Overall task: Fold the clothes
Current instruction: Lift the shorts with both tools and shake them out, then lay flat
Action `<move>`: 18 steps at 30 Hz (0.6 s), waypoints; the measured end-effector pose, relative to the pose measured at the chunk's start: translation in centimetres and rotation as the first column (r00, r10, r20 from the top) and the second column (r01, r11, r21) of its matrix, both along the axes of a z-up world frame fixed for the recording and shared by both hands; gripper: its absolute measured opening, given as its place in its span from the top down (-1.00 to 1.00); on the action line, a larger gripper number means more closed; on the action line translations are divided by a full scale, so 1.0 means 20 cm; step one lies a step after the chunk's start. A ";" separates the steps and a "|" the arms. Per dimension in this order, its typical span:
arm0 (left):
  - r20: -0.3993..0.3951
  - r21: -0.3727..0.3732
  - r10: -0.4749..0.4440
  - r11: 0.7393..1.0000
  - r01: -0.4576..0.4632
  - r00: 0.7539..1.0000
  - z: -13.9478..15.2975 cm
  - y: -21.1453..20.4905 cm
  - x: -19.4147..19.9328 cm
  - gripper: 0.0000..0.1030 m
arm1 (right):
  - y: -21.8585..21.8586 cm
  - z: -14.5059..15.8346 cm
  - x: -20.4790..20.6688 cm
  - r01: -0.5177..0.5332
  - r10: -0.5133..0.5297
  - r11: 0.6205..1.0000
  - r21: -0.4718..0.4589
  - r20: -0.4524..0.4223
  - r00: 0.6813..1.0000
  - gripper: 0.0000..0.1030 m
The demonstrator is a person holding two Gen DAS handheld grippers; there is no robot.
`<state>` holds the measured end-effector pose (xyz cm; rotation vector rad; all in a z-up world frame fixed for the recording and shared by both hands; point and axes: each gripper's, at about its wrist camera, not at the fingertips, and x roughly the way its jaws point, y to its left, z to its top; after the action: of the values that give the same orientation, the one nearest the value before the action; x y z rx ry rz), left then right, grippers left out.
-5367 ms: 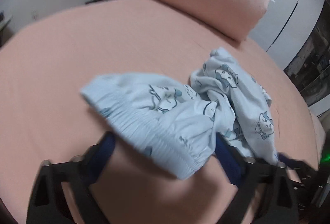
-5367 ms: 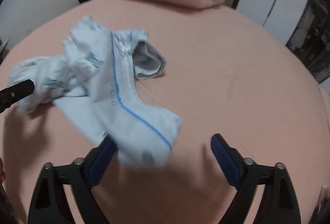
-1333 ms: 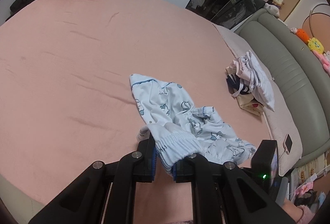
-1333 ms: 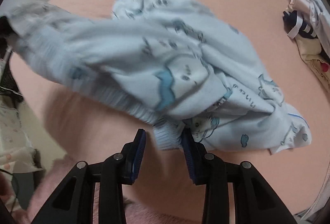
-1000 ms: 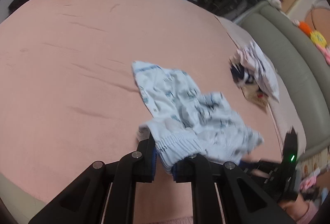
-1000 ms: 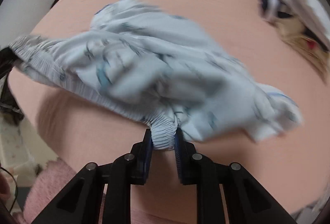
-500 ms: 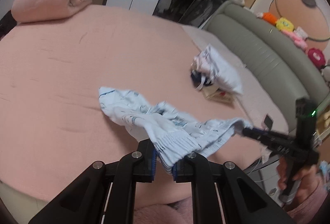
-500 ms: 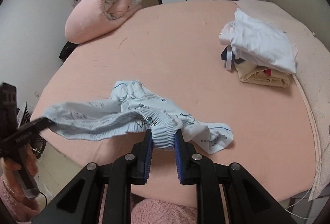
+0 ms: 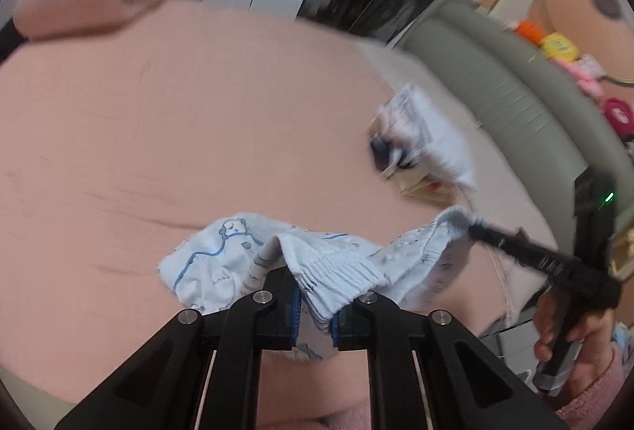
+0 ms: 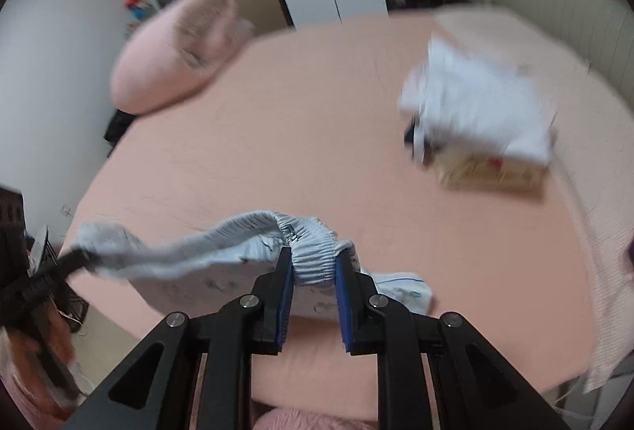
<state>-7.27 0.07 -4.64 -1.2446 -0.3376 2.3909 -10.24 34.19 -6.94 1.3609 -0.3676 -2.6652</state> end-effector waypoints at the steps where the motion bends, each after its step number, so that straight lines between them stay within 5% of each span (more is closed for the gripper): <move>1: -0.017 0.006 0.001 1.000 -0.001 1.000 0.07 0.00 -0.08 0.83 | 0.01 0.04 -0.08 0.003 -0.003 1.000 -0.009 -0.016 1.000 0.66; 3: -0.087 0.011 0.003 1.000 -0.002 0.996 0.25 0.00 -0.21 0.83 | 0.03 0.11 -0.23 0.007 -0.009 1.000 -0.028 -0.047 0.999 0.65; 5: -0.260 -0.008 -0.001 1.000 -0.001 0.966 0.61 -0.01 -0.25 0.83 | 0.03 0.36 -0.30 -0.004 0.002 1.000 -0.010 -0.160 0.987 0.66; 8: -0.455 -0.025 -0.006 1.000 -0.007 0.890 1.08 -0.05 -0.19 0.83 | 0.02 0.81 -0.34 -0.024 0.031 0.999 0.025 -0.349 0.937 0.66; 11: -0.596 -0.062 -0.021 0.998 -0.019 0.803 1.37 -0.07 -0.02 0.83 | -0.01 1.15 -0.19 -0.035 0.060 0.998 0.058 -0.494 0.867 0.66; 13: -0.634 -0.086 -0.031 0.996 -0.030 0.772 1.43 -0.08 0.09 0.82 | -0.04 1.27 -0.07 -0.032 0.082 0.995 0.098 -0.556 0.827 0.65; 14: -0.630 -0.097 -0.032 0.995 -0.038 0.776 1.39 -0.09 0.13 0.82 | -0.06 1.27 -0.01 -0.028 0.087 0.993 0.113 -0.562 0.822 0.65; 18: -0.538 -0.153 -0.030 0.986 -0.062 0.843 1.08 -0.11 0.23 0.82 | -0.14 1.06 0.16 -0.013 0.089 0.989 0.150 -0.507 0.857 0.65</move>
<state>-2.72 -2.20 16.89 -0.5711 0.0284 2.6958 -7.04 31.38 14.23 0.6155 -0.0769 -2.9068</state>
